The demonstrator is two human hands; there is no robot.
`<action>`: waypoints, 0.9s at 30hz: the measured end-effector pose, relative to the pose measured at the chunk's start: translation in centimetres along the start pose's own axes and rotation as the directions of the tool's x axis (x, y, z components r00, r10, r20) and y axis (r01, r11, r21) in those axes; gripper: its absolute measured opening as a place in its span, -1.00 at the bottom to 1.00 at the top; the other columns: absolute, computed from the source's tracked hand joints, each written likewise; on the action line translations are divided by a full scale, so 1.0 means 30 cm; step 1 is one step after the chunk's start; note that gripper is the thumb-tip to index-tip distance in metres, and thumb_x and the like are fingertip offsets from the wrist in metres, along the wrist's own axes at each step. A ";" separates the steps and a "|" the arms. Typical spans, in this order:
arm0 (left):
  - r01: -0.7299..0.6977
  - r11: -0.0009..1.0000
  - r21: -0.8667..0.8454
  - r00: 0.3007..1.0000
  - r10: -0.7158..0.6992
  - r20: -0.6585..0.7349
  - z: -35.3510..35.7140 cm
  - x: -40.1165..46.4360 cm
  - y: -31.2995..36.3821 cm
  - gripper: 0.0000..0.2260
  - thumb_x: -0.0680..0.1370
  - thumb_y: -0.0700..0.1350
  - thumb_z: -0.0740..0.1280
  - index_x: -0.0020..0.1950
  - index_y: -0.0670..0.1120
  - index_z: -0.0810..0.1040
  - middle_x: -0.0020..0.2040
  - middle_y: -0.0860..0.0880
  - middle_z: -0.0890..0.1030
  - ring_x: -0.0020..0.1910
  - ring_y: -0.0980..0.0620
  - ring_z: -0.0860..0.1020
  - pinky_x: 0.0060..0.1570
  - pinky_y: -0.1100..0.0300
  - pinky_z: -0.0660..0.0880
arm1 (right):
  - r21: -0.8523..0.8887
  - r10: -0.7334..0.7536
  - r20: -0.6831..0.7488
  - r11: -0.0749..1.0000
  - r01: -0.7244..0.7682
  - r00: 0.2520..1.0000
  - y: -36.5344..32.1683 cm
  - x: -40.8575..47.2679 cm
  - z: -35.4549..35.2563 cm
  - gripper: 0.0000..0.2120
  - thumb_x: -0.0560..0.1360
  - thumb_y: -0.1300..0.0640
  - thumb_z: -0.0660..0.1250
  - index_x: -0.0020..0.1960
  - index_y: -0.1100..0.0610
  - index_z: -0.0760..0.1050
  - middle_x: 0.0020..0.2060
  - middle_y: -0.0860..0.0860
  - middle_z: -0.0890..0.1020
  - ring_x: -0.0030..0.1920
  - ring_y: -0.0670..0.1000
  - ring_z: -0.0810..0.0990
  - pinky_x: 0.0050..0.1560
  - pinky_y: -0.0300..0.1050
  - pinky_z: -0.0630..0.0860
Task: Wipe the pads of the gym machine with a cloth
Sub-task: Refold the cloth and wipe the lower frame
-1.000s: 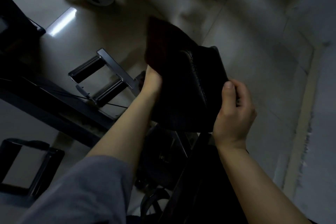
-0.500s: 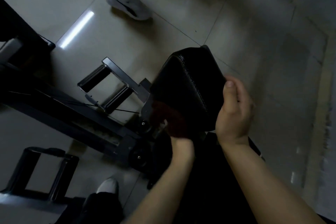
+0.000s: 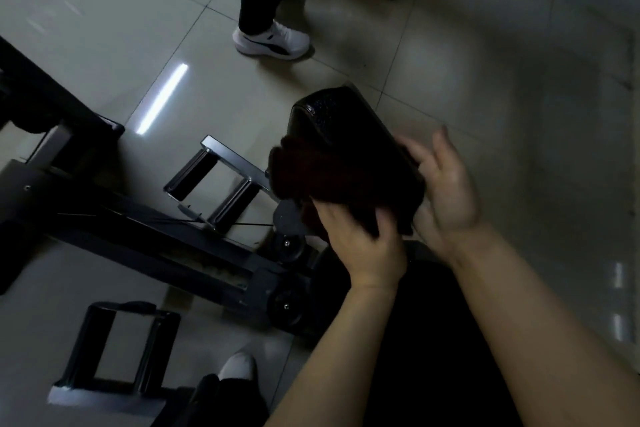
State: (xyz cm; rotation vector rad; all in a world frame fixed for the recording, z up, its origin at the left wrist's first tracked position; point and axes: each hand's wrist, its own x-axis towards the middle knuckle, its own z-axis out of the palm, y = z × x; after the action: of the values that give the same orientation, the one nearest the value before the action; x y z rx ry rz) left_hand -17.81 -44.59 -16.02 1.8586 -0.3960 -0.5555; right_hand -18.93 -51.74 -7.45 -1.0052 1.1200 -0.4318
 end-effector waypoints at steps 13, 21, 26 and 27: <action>0.558 0.825 0.087 0.819 -0.565 0.097 0.041 0.075 -0.283 -0.75 0.55 -0.38 0.11 -0.28 -0.14 0.35 -0.38 -0.07 0.38 -0.30 -0.09 0.43 -0.31 0.20 0.28 | -0.165 -0.174 0.050 0.970 0.180 0.984 0.089 0.069 -0.034 -0.41 0.55 -0.22 -0.08 0.30 0.09 0.49 0.21 0.01 0.59 0.27 -0.04 0.52 0.38 0.02 0.32; 0.438 0.828 0.349 0.770 -0.546 0.331 -0.066 0.122 -0.313 -0.84 0.48 -0.20 0.38 -0.03 -0.28 0.57 -0.09 -0.24 0.61 -0.04 -0.23 0.59 -0.19 0.10 0.47 | -0.214 -0.185 -0.041 0.962 0.173 0.982 0.075 0.043 -0.006 -0.47 0.58 -0.21 -0.10 0.18 0.01 0.55 0.15 -0.04 0.63 0.22 -0.11 0.54 0.37 -0.03 0.34; 0.268 0.937 0.224 0.795 -0.346 0.498 -0.178 0.161 -0.153 -0.86 0.40 -0.29 0.46 -0.20 -0.21 0.50 -0.27 -0.18 0.55 -0.29 -0.08 0.53 -0.38 0.06 0.42 | -0.238 -0.180 -0.106 0.959 0.151 0.978 0.065 0.024 0.010 -0.53 0.62 -0.16 -0.10 0.10 -0.03 0.55 0.10 -0.05 0.64 0.18 -0.12 0.56 0.34 -0.08 0.38; 0.222 0.962 0.162 0.788 -0.275 0.551 -0.199 0.168 -0.107 -0.87 0.41 -0.32 0.45 -0.10 -0.23 0.54 -0.19 -0.19 0.58 -0.22 -0.08 0.55 -0.35 0.04 0.43 | -0.237 -0.174 -0.124 0.961 0.141 0.977 0.062 0.021 0.015 -0.52 0.62 -0.17 -0.10 0.10 -0.02 0.56 0.09 -0.05 0.64 0.17 -0.11 0.56 0.33 -0.08 0.39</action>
State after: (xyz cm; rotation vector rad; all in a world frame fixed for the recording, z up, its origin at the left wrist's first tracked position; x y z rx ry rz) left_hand -10.30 -41.43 -18.24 1.8130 -0.5778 -1.3137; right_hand -18.61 -51.03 -9.32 -1.2871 1.2429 -0.5193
